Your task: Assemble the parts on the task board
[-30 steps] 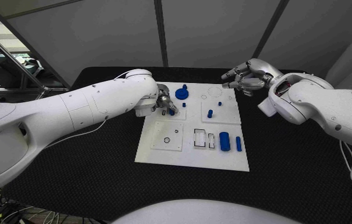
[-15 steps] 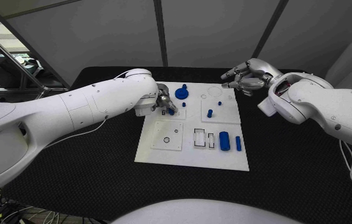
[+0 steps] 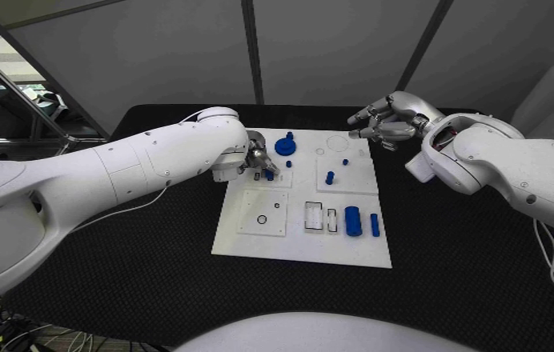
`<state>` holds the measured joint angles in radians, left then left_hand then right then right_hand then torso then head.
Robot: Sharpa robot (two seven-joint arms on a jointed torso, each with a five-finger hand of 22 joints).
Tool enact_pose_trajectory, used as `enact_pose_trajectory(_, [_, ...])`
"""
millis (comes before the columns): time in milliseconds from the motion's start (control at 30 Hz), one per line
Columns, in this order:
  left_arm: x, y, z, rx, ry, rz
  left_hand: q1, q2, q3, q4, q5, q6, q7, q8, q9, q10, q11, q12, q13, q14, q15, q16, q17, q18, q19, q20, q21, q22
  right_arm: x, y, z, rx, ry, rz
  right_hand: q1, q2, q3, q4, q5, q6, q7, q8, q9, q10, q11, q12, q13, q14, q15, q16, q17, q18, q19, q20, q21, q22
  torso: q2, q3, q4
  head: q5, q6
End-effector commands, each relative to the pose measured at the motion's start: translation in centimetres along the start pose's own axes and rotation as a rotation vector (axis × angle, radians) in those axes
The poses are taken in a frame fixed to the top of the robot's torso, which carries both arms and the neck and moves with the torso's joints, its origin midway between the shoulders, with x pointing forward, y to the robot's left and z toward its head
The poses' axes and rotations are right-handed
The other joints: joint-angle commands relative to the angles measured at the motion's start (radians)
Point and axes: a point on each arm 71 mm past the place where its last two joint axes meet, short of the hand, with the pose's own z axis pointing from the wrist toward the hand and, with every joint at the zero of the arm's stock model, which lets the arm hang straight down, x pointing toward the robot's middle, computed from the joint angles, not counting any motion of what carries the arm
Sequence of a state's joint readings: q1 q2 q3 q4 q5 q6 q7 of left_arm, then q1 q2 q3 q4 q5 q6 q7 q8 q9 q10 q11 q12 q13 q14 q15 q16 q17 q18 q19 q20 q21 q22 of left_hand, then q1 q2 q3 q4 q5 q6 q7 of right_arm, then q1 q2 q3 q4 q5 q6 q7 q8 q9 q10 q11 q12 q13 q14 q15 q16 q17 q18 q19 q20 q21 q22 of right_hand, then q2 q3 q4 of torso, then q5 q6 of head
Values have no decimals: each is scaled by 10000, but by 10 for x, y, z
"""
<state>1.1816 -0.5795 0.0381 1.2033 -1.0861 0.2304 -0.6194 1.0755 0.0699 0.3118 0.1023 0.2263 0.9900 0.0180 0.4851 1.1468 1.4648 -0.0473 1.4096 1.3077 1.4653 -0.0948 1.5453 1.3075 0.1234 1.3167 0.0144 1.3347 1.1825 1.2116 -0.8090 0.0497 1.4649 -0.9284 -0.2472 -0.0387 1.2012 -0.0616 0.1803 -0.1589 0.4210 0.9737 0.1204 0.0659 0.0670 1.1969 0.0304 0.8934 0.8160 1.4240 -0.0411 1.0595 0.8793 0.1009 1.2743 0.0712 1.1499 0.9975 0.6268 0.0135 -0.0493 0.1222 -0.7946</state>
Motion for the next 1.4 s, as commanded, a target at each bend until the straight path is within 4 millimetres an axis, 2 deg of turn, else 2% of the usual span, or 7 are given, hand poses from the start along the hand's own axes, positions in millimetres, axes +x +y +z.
enact_pose_trajectory(33, [4,5,3,-368,110,165,171,107,38,-39,-85,12,-68,-55,49,631,-17,32,2142,984,-47,39,2368,-362,71,12,56,13,0,2,0,-74,56,-43,-117,10,58,-21,36,-81,-9,-22,-8,-84,15,-45,-9,57,-12,-41,-9,206,21,-24,-62,-8,-3,-3,3,-7,-10])
enact_pose_trajectory(267, [4,4,2,-320,173,218,918,163,333,-693,-91,-28,-57,-149,171,630,-19,15,2144,983,-32,35,2363,-360,48,20,24,17,0,2,0,-65,74,-47,-117,10,58,-21,36,-81,-9,-22,-8,-84,15,-45,-9,57,-12,-41,-9,206,21,-24,-62,-8,-8,-7,2,-22,-13])
enact_pose_trajectory(567, [5,3,1,-238,254,289,1135,191,464,-1003,-90,-26,-30,-215,225,642,3,50,2159,995,-4,70,2407,-367,56,49,27,57,0,2,0,-75,89,-47,-117,10,58,-21,36,-81,-9,-22,-8,-84,15,-45,-9,57,-12,-41,-9,206,21,-24,-62,-8,-3,-9,3,-9,-24])
enact_pose_trajectory(1400, [4,-2,-1,-185,599,776,1224,188,533,-1202,-93,-5,-17,-243,270,657,12,96,2175,1011,12,119,2467,-371,66,68,35,89,1,3,2,-109,127,-42,-131,5,62,-20,34,-80,-9,-20,-7,-82,16,-40,-10,58,-11,-44,-4,207,20,-23,-70,-14,-3,-2,-2,10,-41])
